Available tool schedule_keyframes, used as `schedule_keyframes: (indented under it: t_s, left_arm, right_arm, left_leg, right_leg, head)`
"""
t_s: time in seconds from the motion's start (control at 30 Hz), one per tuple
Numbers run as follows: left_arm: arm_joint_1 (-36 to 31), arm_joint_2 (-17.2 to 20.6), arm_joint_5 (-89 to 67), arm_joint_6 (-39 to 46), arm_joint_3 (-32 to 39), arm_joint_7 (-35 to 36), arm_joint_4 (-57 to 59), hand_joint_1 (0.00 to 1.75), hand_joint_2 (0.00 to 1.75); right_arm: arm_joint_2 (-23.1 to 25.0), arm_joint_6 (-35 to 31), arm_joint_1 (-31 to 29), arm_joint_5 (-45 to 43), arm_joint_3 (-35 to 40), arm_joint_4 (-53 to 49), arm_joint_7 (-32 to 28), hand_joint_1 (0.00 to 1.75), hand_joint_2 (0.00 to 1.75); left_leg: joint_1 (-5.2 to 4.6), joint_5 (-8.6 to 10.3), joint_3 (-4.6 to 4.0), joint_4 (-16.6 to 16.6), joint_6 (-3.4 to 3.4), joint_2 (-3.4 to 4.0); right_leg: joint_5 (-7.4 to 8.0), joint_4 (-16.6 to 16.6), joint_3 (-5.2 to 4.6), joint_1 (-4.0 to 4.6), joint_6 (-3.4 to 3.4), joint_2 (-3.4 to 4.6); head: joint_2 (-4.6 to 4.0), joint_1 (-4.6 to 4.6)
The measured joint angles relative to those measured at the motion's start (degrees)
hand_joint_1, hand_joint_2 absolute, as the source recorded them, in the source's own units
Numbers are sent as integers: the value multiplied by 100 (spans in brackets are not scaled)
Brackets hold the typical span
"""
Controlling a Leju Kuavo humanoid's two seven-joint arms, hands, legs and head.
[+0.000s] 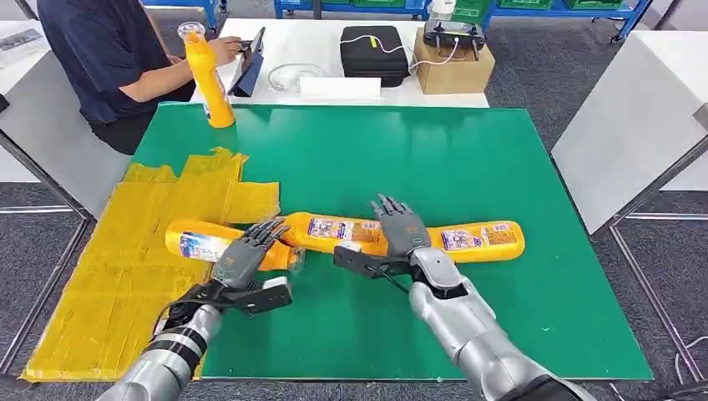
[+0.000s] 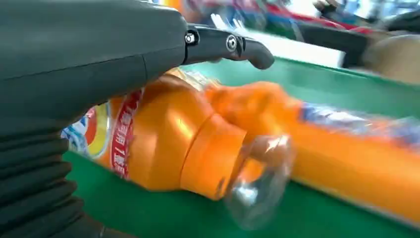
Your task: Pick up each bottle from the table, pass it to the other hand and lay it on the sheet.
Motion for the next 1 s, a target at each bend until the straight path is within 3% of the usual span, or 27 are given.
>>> schedule_keyframes:
  t_s: [0.13,0.23,0.37,0.6,0.63,0.67,0.8,1.0]
  left_arm:
    - [557,830,3669,-1258,-1411,-118,-1293,0,0]
    - [1104,1345,4942,-2019,-2102,-103,-2567,0,0]
    - [1512,1527,5308,-2998,-2152,-103,-3790,0,0]
    - [1819,1614,5349,-3558,-2030,-99,-4828,0,0]
    - [1859,1575,5349,-3796,-1907,-99,-4950,0,0]
    - [1891,1522,5338,-3988,-1793,-99,-5062,0,0]
    - [1937,1326,5332,-4389,-1493,-97,-5352,0,0]
    - [1936,1123,5319,-4505,-1346,-94,-5594,0,0]
  right_arm:
    - [123,170,-93,-4,74,293,-164,0,175]
    - [203,190,-103,-7,92,453,-197,0,175]
    - [298,192,-103,20,135,580,-184,0,175]
    - [374,188,-139,68,138,698,-107,0,175]
    - [381,173,-140,116,144,711,-28,23,175]
    - [385,144,-145,197,162,731,92,175,175]
    - [409,197,-202,356,236,848,550,175,175]
    - [322,241,-281,243,214,1019,638,175,175]
  left_leg:
    - [6,16,-19,0,-22,27]
    - [6,42,-86,3,-20,49]
    - [6,53,-131,4,-22,47]
    - [5,51,-145,4,-24,55]
    - [5,51,-146,4,-24,55]
    - [5,51,-146,4,-24,54]
    - [5,51,-146,4,-24,52]
    - [5,51,-141,5,-23,56]
  right_leg:
    - [19,2,-43,7,-23,12]
    - [53,3,-120,10,-36,25]
    - [59,6,-159,7,-28,25]
    - [58,5,-180,9,-28,26]
    - [58,5,-182,9,-29,26]
    - [58,5,-182,9,-29,26]
    - [58,5,-182,9,-29,26]
    - [59,4,-179,5,-28,26]
  head:
    - [0,2]
    - [0,2]
    - [0,2]
    - [0,0]
    - [0,2]
    - [0,2]
    - [0,2]
    - [0,2]
